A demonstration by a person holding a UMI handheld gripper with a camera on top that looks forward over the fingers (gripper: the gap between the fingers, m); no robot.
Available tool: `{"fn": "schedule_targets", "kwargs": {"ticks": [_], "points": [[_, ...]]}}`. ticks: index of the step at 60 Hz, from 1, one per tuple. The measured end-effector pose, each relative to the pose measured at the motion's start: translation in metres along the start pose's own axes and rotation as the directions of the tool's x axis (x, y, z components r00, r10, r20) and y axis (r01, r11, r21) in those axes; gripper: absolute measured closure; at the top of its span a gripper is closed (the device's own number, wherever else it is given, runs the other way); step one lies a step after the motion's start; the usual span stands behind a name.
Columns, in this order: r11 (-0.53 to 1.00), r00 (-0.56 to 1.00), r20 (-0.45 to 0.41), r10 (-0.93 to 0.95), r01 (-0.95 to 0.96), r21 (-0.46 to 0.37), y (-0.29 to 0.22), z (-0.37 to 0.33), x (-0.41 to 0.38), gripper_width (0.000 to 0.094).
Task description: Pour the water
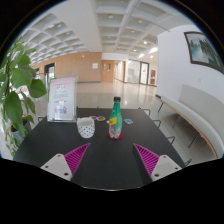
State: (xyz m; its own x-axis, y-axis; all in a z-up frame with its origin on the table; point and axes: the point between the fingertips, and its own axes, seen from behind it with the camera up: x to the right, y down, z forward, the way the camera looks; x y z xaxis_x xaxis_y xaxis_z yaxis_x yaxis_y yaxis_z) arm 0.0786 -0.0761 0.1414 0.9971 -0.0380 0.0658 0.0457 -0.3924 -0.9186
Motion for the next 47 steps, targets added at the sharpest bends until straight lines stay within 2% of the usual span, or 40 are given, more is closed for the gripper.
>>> {"fn": "schedule_targets", "kwargs": {"ticks": [9,21,33,47], "points": [[1.000,1.000,-0.016,-0.001,0.001,0.003,0.011,-0.075,-0.007,0.0080],[1.000,1.000,-0.006,-0.012,0.012,0.027,0.016,-0.140,-0.022,0.0080],[0.999,1.000,0.011,-0.028,0.027,0.037,0.017,-0.169,-0.030,0.0081],[0.997,0.998,-0.021,-0.055,0.056,0.054,0.019,-0.172,-0.019,0.0082]]}}
